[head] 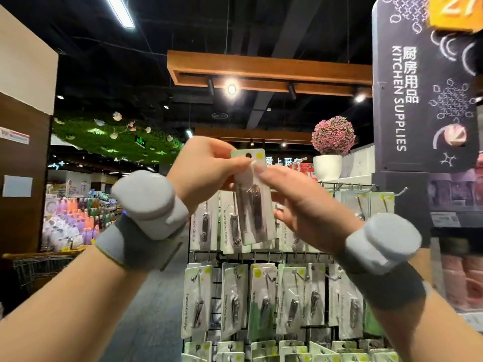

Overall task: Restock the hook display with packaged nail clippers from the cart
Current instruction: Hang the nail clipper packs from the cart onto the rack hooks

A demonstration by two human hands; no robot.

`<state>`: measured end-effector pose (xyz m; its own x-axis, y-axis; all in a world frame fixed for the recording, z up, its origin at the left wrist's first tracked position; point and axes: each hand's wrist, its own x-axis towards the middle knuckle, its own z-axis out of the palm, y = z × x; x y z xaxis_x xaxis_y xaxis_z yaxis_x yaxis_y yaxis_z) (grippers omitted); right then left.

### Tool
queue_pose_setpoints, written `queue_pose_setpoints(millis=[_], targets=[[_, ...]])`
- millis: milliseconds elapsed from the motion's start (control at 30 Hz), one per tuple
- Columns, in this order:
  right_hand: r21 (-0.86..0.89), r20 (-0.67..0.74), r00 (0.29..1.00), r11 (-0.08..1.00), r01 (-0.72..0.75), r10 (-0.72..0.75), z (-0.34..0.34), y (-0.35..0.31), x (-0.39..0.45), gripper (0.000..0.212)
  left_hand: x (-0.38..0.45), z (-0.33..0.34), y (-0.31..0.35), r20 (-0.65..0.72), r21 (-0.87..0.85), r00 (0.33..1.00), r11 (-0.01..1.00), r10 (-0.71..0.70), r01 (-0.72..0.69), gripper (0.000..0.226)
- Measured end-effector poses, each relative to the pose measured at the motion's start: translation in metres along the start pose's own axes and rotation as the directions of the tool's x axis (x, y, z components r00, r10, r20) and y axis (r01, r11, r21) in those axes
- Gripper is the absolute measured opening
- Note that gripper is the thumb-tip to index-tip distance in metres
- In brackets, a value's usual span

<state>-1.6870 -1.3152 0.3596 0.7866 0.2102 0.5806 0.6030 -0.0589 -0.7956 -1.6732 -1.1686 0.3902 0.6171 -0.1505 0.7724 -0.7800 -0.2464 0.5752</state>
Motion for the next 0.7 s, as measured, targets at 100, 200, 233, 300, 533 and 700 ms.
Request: queue_pose_setpoints(millis=[100,200,233,300,533,700], targets=[[0.164,-0.022,0.997,0.985,-0.063,0.067,-0.016,-0.004,-0.006,0.033,-0.004,-0.005,0.0,0.064,-0.061,0.993,0.993,-0.096,0.099,0.019],[0.185,-0.046,0.994,0.979,-0.088,0.099,-0.016,-0.003,-0.011,0.033,-0.007,-0.003,0.002,0.095,-0.106,0.987,0.984,-0.13,0.14,0.021],[0.195,-0.046,0.994,0.977,-0.084,0.095,-0.016,-0.001,-0.012,0.031,-0.008,-0.002,0.002,0.102,-0.116,0.985,0.982,-0.138,0.149,0.02],[0.211,-0.035,0.997,0.976,-0.055,0.063,-0.016,-0.001,-0.015,0.023,-0.01,0.0,0.004,0.117,-0.138,0.982,0.977,-0.149,0.164,0.015],[0.112,-0.134,0.989,0.991,0.075,-0.06,-0.022,0.001,-0.019,0.01,-0.017,0.005,0.007,0.1,-0.183,0.986,0.971,-0.134,0.151,0.018],[0.09,-0.18,0.98,0.991,0.098,-0.081,-0.027,0.003,-0.03,0.01,-0.024,0.01,0.004,0.126,-0.241,0.985,0.96,-0.117,0.145,0.012]])
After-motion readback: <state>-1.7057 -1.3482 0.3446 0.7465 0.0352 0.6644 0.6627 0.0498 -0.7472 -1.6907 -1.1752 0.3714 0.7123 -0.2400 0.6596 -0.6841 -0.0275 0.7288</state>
